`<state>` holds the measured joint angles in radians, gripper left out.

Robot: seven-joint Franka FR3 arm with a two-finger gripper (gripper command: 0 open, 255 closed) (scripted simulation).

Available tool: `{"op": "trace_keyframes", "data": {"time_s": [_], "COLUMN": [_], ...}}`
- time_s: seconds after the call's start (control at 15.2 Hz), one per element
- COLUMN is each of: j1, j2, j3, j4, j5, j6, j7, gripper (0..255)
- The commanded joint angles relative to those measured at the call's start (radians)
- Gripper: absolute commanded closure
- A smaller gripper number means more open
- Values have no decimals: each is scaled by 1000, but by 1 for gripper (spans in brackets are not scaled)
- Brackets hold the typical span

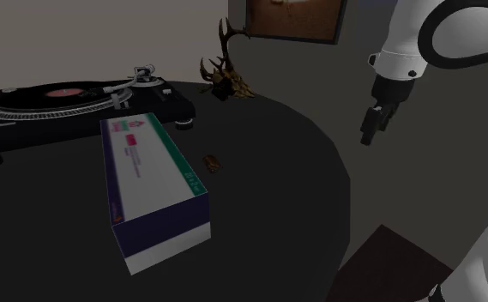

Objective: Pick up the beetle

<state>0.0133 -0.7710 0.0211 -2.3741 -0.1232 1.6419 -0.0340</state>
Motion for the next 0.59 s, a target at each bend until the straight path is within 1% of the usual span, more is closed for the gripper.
{"op": "trace_keyframes", "data": {"time_s": [0.0,0.53], "j1": [0,43], "j2": [0,205], "j3": [0,141], "j4": [0,144], "j5": [0,84], "j6": [0,34], "j7": [0,170], "gripper": [0,0]}}
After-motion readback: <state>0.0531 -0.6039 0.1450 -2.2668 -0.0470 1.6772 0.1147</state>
